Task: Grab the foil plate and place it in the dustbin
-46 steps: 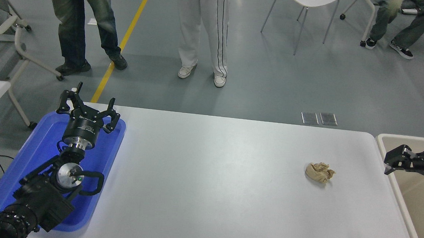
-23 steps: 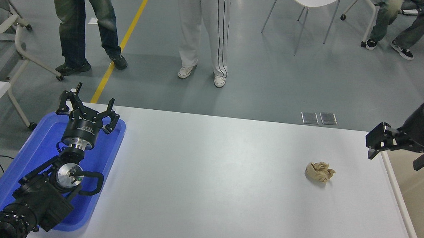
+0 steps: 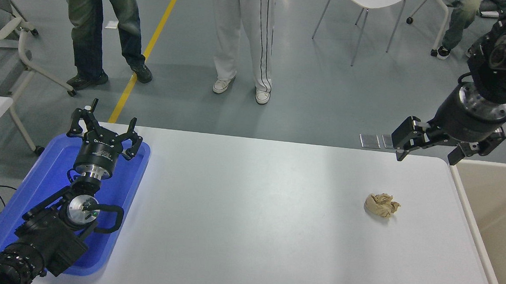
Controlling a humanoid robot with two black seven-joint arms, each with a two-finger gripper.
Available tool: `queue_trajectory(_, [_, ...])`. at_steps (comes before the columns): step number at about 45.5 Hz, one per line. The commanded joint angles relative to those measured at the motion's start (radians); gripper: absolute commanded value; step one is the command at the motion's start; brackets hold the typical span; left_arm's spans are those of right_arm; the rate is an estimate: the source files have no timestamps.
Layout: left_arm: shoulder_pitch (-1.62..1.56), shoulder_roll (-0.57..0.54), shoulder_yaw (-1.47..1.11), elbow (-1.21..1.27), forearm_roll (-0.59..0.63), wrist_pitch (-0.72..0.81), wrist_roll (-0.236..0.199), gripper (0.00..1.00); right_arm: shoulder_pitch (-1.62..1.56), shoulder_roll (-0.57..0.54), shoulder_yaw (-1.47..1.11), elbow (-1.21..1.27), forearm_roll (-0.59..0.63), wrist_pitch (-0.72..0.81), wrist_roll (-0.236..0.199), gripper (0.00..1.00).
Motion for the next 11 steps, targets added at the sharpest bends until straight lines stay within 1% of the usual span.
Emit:
queue_trajectory(1, [0.0, 0.0, 0.0, -0.001, 0.0, -0.002, 0.0, 1.0, 0.011, 0.014, -0.021, 0.002, -0.009, 0.001, 0.0, 1.0])
queue_trajectory(11, [0.0, -0.001, 0.0, -0.001, 0.0, -0.002, 0.0, 1.0, 0.026, 0.011, -0.034, 0.001, -0.009, 0.001, 0.0, 1.0])
